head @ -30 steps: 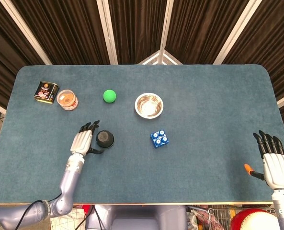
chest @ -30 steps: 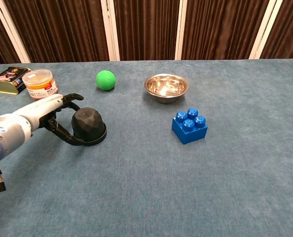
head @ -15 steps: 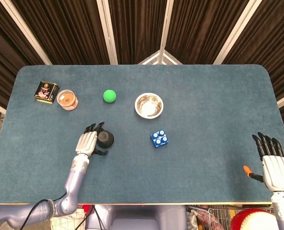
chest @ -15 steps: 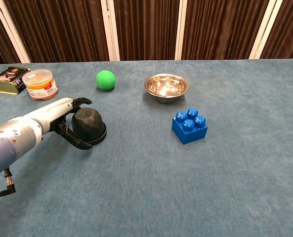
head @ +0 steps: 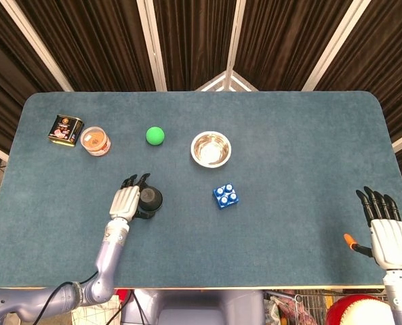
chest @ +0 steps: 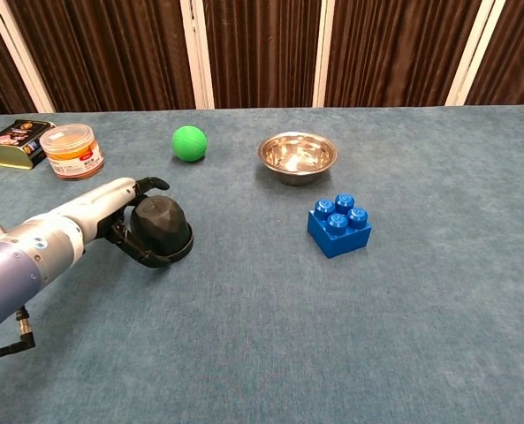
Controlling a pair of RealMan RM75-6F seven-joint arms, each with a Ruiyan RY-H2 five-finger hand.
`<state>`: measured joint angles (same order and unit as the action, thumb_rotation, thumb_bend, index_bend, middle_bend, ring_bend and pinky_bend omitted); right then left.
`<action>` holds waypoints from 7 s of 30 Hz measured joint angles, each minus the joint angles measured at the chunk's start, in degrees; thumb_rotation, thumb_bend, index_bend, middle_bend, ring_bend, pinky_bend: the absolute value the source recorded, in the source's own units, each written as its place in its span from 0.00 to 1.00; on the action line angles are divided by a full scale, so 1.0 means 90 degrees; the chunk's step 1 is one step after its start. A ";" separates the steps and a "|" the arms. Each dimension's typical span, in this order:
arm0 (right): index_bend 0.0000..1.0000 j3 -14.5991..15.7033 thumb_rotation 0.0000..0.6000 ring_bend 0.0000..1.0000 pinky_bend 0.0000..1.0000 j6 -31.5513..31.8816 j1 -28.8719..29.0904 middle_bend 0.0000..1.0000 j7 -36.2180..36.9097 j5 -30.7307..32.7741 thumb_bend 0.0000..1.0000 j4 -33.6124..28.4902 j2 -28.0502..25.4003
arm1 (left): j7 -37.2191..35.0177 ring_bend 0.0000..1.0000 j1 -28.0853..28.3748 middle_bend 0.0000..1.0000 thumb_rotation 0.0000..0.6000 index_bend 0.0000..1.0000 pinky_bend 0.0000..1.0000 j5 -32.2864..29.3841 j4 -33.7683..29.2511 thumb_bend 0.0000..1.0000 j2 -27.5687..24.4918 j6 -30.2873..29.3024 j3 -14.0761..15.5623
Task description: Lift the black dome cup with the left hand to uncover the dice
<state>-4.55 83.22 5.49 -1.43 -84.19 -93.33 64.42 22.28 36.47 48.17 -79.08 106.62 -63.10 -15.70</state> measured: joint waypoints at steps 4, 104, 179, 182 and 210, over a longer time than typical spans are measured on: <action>0.00 0.0004 1.00 0.00 0.00 -0.0027 0.0014 0.00 0.0004 0.0003 0.23 0.0000 0.0008 | 0.0033 0.00 0.0020 0.33 1.00 0.26 0.00 -0.0025 0.0037 0.36 0.0028 0.0027 0.0001; 0.00 0.0080 1.00 0.00 0.00 0.0001 0.0050 0.00 -0.0152 -0.0187 0.23 -0.0165 0.0058 | -0.4181 0.00 -0.1423 0.41 1.00 0.43 0.00 0.1205 -0.4753 0.40 -0.4713 0.1718 -0.0647; 0.00 0.0085 1.00 0.00 0.00 -0.0075 0.0078 0.00 -0.0066 -0.0127 0.23 -0.0105 0.0051 | 0.0281 0.00 -0.0084 0.20 1.00 0.23 0.00 0.0221 -0.1286 0.36 -0.1611 0.0038 0.0372; 0.00 0.0089 1.00 0.00 0.00 -0.0077 0.0077 0.00 -0.0085 -0.0125 0.23 -0.0106 0.0051 | 0.0421 0.00 -0.0064 0.19 1.00 0.23 0.00 0.0137 -0.1309 0.35 -0.1608 0.0004 0.0393; 0.00 0.0100 1.00 0.00 0.00 -0.0014 0.0059 0.00 0.0002 -0.0186 0.23 -0.0112 0.0039 | 0.0704 0.00 0.0068 0.40 1.00 0.39 0.00 0.0112 -0.1729 0.37 -0.1522 -0.0404 0.0326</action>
<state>-3.65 83.09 6.02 -1.41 -85.87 -94.34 64.78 28.62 37.08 49.17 -94.64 92.92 -66.73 -12.77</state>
